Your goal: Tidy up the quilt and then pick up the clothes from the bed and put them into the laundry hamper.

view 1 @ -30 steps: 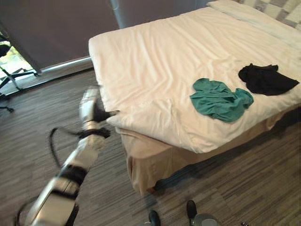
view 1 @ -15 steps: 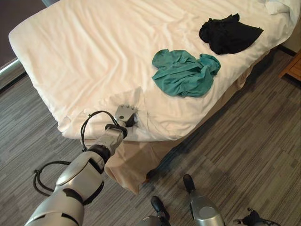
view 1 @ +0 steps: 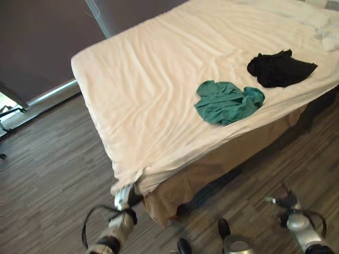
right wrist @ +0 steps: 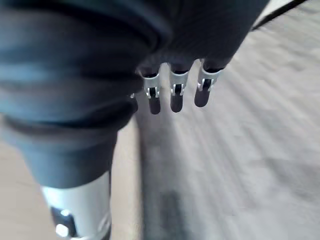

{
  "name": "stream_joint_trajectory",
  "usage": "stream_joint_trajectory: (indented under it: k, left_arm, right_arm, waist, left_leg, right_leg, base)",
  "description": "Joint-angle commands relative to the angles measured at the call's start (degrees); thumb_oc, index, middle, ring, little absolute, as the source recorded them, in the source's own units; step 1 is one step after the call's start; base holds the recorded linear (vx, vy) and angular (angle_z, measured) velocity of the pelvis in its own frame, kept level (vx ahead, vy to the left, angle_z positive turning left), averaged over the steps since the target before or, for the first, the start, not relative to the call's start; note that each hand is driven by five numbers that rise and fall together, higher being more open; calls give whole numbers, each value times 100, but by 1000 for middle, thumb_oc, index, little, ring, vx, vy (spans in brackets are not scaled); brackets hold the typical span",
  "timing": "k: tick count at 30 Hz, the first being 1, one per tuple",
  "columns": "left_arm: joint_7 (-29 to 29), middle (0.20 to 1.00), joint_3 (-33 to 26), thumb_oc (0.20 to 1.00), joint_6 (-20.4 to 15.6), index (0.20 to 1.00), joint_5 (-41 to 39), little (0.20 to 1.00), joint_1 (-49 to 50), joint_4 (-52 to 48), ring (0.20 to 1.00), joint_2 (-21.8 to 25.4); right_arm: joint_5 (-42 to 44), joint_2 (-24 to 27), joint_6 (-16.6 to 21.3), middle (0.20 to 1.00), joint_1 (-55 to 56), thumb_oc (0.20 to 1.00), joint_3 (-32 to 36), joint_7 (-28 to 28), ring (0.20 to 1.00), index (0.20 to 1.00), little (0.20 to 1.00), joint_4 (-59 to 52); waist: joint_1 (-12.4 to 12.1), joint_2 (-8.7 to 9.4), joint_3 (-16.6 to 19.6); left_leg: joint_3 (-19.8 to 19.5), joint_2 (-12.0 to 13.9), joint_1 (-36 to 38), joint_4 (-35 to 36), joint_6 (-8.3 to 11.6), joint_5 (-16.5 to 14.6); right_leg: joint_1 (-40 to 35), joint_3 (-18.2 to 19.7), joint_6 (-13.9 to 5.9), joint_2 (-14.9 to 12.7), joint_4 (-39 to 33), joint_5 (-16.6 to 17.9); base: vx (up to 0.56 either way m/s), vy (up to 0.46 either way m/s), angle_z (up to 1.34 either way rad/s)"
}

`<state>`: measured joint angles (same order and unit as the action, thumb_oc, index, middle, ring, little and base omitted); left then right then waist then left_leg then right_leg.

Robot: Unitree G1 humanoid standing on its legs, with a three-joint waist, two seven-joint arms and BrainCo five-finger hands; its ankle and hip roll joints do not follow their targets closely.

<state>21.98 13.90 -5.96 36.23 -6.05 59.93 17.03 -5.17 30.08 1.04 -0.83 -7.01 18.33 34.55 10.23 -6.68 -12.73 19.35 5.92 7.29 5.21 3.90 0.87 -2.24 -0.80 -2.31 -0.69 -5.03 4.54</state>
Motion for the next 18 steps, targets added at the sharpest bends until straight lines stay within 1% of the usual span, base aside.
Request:
stream_joint_trajectory:
  k: [1,2,3,4,5,6,7,8,9,10,11,12,13,14,16,17,18]
  left_arm:
    - [-721,1000,-79,1000,839,1000,-204,1000,1340,1675,1000,110]
    - [-720,1000,-81,1000,840,1000,-203,1000,1339,1675,1000,108]
    - [-752,1000,-102,1000,815,1000,-260,1000,1546,1649,1000,-98]
    - [-763,1000,-60,1000,794,1000,-267,1000,1598,1603,1000,-154]
    - [-763,1000,-65,1000,795,1000,-267,1000,1594,1603,1000,-157]
    - [-797,1000,85,1000,730,1000,-333,1000,1620,1460,1000,-233]
    - [-797,1000,82,1000,730,1000,-333,1000,1619,1460,1000,-234]
    - [-772,1000,242,1000,688,1000,-453,1000,1526,1293,1000,-209]
    - [-773,1000,228,1000,689,1000,-455,1000,1520,1291,1000,-212]
    - [-716,1000,354,1000,670,1000,-734,1000,1356,1139,1000,-184]
    - [-717,1000,336,1000,671,1000,-739,1000,1348,1139,1000,-187]
    - [-665,1000,442,1000,666,1000,-1070,1000,1136,1017,1000,-176]
    - [-664,1000,422,1000,666,1000,-1074,1000,1122,1020,1000,-182]
    - [-497,1000,599,1000,587,1000,-1363,1000,856,840,1000,-169]
    - [-479,1000,818,1000,484,1000,-1602,1000,597,674,1000,-190]
    - [-483,1000,953,1000,429,1000,-1691,1000,481,586,1000,-220]
    - [-497,1000,1051,1000,415,1000,-1718,1000,422,541,1000,-228]
  right_arm:
    - [-490,254,263,395,-409,395,427,85,395,395,395,-1483]
    - [-492,255,256,256,-404,256,432,81,256,256,256,-1495]
    - [-738,464,358,200,-691,200,387,-61,200,200,200,-2348]
    - [-832,599,381,200,-918,200,315,-104,200,200,200,-2646]
    - [-832,600,378,200,-925,200,313,-106,200,200,200,-2649]
    - [-973,779,429,200,-1633,200,-99,-272,200,200,200,-3165]
    - [-973,778,429,200,-1638,200,-102,-271,200,200,200,-3163]
    - [-873,727,464,200,-2291,200,-569,-376,200,200,200,-3343]
    - [-868,724,469,200,-2326,200,-591,-370,200,200,200,-3319]
    - [-424,397,463,200,-3038,200,-1208,-554,200,200,200,-3112]
    - [-415,387,475,200,-3087,200,-1237,-544,200,200,200,-3071]
    - [-201,58,372,200,-3777,200,-1800,-663,200,200,200,-2513]
    - [-195,42,393,200,-3832,200,-1830,-649,200,200,200,-2461]
    - [168,-385,302,200,-4428,200,-2295,-809,200,200,200,-1546]
    - [830,-942,193,200,-4694,200,-2482,-986,200,200,200,-180]
    - [1095,-1320,160,200,-4730,200,-2476,-992,200,200,200,599]
    - [1177,-1466,125,200,-4815,200,-2463,-1035,200,200,200,1092]
  waist:
    - [-559,642,-118]
    - [-560,645,-108]
    - [-706,683,-115]
    - [-790,706,-113]
    - [-786,710,-108]
    - [-944,756,-116]
    - [-941,757,-112]
    - [-1090,792,-123]
    - [-1073,794,-125]
    - [-1235,821,-152]
    - [-1213,825,-160]
    - [-1384,845,-205]
    - [-1359,847,-215]
    - [-1548,836,-317]
    - [-1671,778,-378]
    - [-1731,705,-417]
    - [-1764,664,-422]
  left_leg:
    - [-145,-87,356,-21,137,-551]
    - [-143,-87,335,-21,139,-532]
    - [-215,-78,329,-21,122,-555]
    - [-251,-77,306,-21,113,-551]
    - [-250,-78,284,-21,114,-530]
    - [-325,-70,245,-21,101,-524]
    - [-326,-71,238,-21,101,-522]
    - [-397,-64,186,-21,97,-507]
    - [-401,-65,177,-21,96,-504]
    - [-480,-64,102,-21,101,-463]
    - [-485,-65,96,-21,101,-461]
    - [-587,-72,-14,-21,106,-408]
    - [-595,-72,-22,-21,106,-405]
    - [-698,-75,-167,-21,117,-332]
    - [-787,-81,-256,-21,126,-266]
    - [-843,-93,-275,-21,131,-249]
    - [-880,-100,-328,-21,136,-215]
  right_leg:
    - [76,-282,-756,-635,234,-527]
    - [96,-279,-750,-635,231,-509]
    - [78,-348,-748,-644,241,-528]
    - [81,-390,-744,-650,250,-528]
    - [101,-388,-738,-651,247,-509]
    - [95,-471,-734,-669,238,-511]
    - [101,-472,-733,-670,237,-509]
    - [103,-525,-727,-686,230,-510]
    - [109,-529,-727,-688,229,-509]
    - [141,-601,-719,-708,233,-508]
    - [147,-605,-719,-710,236,-511]
    - [201,-656,-707,-722,244,-512]
    - [207,-664,-706,-724,249,-515]
    - [303,-717,-693,-730,276,-514]
    - [351,-793,-682,-744,284,-509]
    - [330,-840,-682,-751,273,-515]
    - [355,-866,-684,-758,256,-499]
  base:
    - [-8,18,12]
    - [-20,13,12]
    - [-35,2,14]
    - [-36,2,15]
    - [-54,-20,38]
    - [-40,-11,45]
    - [-64,-24,48]
    - [-35,-18,31]
    - [-81,-31,30]
    - [-47,-15,31]
    - [-99,-44,46]
    - [-53,-30,48]
    - [-124,-59,48]
    - [-88,-43,33]
    - [-55,-37,43]
    - [-8,-7,48]
    - [-6,10,38]
